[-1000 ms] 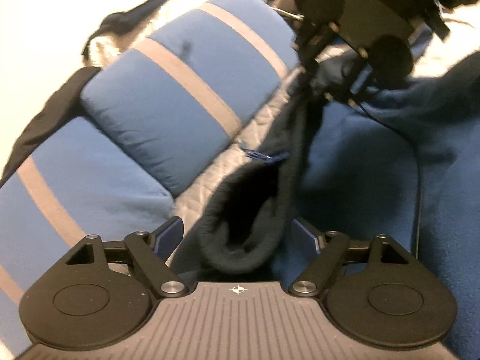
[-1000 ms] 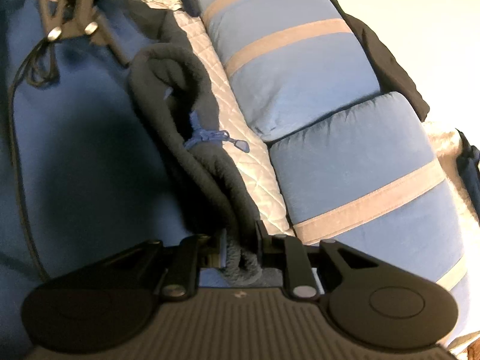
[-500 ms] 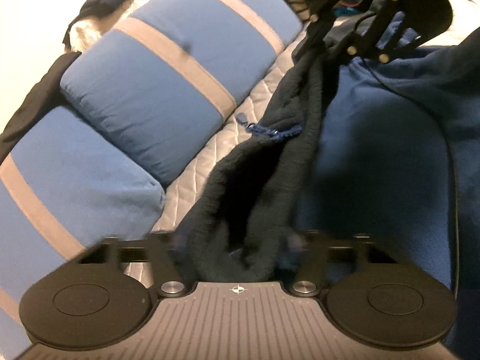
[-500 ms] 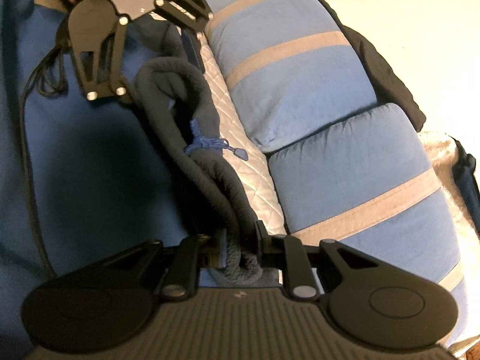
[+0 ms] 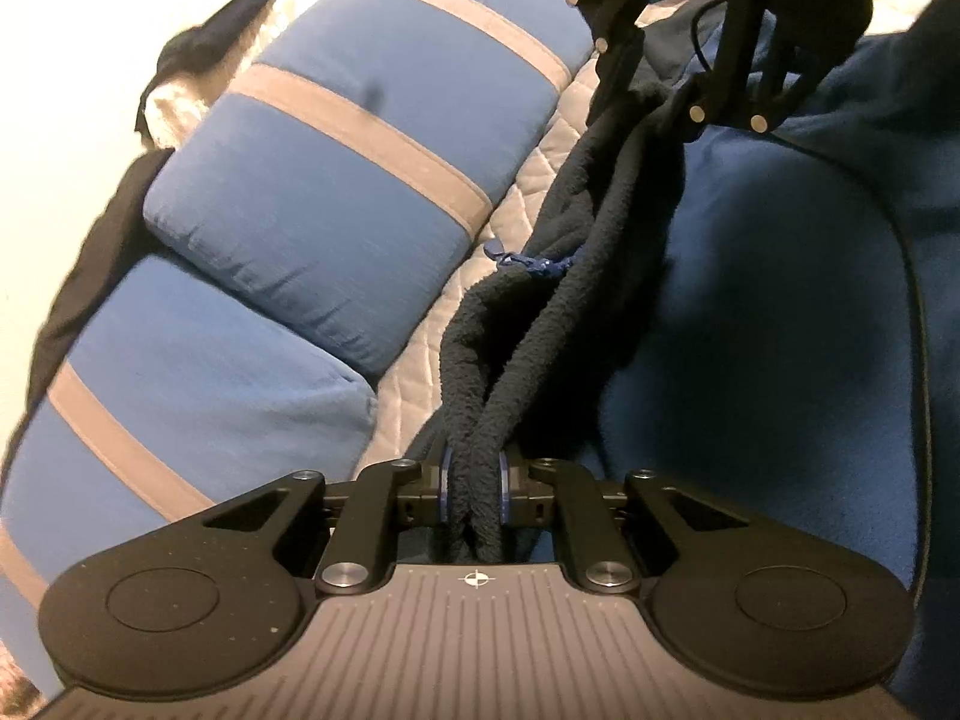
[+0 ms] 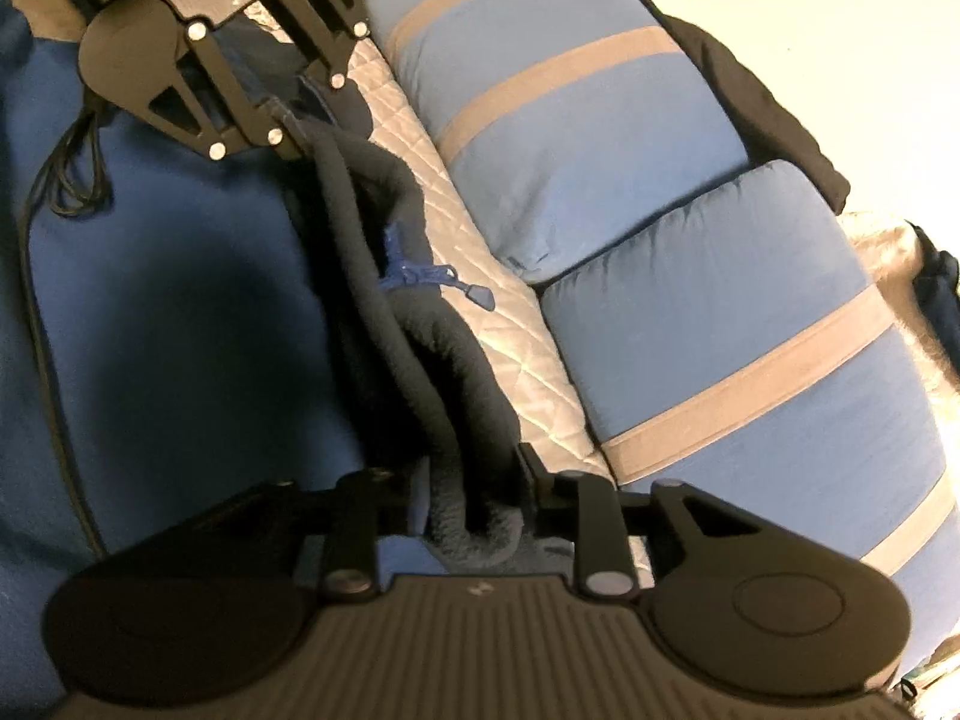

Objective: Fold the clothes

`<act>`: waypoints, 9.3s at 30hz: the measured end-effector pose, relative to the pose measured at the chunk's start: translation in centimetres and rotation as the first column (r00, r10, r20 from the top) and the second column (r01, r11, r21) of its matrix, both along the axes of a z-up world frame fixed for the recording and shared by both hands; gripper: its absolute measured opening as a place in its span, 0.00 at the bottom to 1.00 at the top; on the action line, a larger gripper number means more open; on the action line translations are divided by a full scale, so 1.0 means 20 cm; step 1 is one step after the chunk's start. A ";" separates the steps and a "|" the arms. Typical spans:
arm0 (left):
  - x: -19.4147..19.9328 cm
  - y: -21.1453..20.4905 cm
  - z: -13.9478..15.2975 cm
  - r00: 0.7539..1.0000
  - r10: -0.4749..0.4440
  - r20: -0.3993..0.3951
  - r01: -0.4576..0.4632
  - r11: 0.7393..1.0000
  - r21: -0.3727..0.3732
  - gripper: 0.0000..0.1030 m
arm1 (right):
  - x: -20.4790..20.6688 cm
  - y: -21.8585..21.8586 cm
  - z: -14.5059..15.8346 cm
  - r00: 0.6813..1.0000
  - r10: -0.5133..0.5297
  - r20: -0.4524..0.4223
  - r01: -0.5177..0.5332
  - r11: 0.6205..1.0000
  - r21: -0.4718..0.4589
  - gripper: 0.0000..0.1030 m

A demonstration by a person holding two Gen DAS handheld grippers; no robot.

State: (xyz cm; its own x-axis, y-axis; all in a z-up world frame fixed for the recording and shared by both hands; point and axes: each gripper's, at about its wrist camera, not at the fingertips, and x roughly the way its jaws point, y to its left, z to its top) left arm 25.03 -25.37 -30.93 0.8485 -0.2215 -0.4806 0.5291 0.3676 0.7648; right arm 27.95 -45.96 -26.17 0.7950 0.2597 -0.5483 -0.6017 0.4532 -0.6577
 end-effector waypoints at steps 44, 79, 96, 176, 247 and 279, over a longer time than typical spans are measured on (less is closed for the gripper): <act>0.54 0.14 0.14 0.962 0.257 0.094 -0.233 0.949 -0.212 0.74 | 0.74 0.12 0.07 0.919 -0.385 0.079 0.363 0.909 0.206 0.89; 1.05 0.84 -0.10 0.779 0.165 -0.604 -0.492 0.758 -0.428 0.51 | 0.47 -0.68 0.34 0.778 -0.506 -0.373 0.628 0.605 0.490 1.00; 0.90 0.57 0.06 0.857 0.390 -0.337 -0.462 0.871 -0.166 0.20 | 0.74 -0.67 0.22 0.776 -0.492 -0.395 0.631 0.623 0.462 1.00; 0.11 0.55 1.00 0.849 0.522 -0.082 -0.482 0.702 -0.523 0.75 | 0.28 -0.53 0.70 0.849 -0.519 -0.104 0.493 0.704 0.512 1.00; -1.10 2.21 0.26 0.354 0.580 -0.733 -0.506 -0.541 -0.672 0.86 | -0.04 0.18 0.01 0.892 -0.269 -0.364 0.452 0.568 0.688 1.00; -0.99 2.41 0.19 0.322 0.581 -0.747 -0.454 -0.598 -0.660 0.10 | -0.01 0.21 -0.05 0.872 -0.308 -0.381 0.489 0.596 0.637 1.00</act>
